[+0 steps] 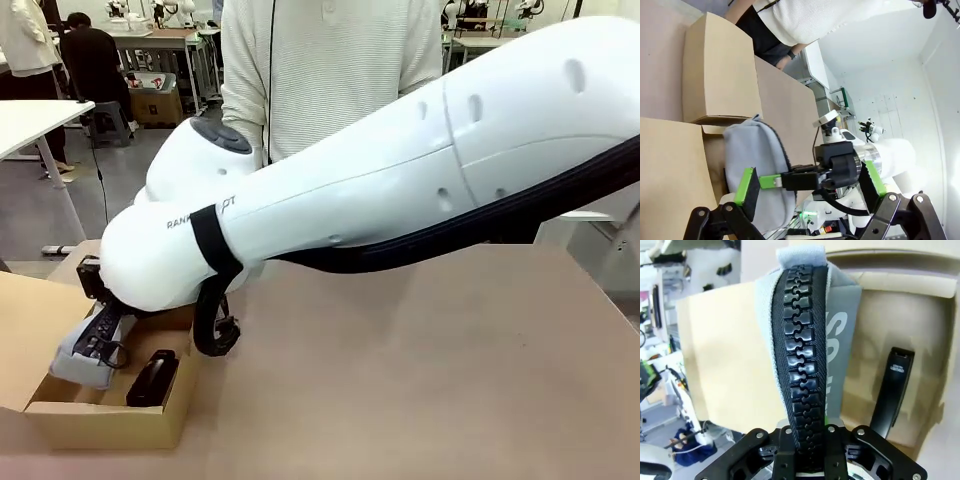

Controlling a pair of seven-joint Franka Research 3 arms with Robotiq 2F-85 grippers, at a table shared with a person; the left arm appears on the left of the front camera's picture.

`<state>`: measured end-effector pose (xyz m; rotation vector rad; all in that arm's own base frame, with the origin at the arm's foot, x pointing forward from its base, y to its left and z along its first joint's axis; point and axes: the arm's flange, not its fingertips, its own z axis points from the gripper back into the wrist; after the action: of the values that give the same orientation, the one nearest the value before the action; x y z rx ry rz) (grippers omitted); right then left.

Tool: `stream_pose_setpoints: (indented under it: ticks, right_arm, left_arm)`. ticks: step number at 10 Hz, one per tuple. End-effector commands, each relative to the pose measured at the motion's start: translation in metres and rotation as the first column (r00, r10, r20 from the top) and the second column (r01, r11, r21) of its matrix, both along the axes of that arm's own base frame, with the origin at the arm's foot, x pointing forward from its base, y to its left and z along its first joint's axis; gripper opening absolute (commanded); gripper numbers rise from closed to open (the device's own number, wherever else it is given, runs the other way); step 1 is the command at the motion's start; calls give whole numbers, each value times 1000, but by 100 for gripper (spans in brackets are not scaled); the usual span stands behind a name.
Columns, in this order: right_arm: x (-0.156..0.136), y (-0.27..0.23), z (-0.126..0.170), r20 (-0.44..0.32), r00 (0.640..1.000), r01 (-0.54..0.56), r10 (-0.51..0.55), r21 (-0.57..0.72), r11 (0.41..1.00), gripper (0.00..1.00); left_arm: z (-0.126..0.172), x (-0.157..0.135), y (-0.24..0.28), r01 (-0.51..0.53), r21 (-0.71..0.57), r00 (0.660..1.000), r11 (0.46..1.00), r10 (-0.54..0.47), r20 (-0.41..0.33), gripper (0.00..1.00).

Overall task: Place items inside the box.
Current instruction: Pick up a Pencil pouch or Stapler and place it inside the Mailer Box closest to the robot.

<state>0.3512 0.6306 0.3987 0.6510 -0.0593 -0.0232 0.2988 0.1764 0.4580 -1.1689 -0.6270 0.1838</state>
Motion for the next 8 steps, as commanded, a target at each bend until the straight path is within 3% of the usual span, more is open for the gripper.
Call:
stream_pose_setpoints:
  ticks: [1,6,8]
  right_arm:
    - [1,23,0,-1,999,46,-46,-52,998,8]
    - [5,30,-32,-80,996,21,-33,-150,988,8]
    - [8,35,-46,-80,996,27,-44,-195,980,8]
  left_arm:
    - [-1,-4,-2,10,0,1000,1000,-10,30,100]
    - [-1,-4,-2,10,0,1000,1000,-10,30,100]
    - [-1,-4,-2,10,0,1000,1000,-10,30,100]
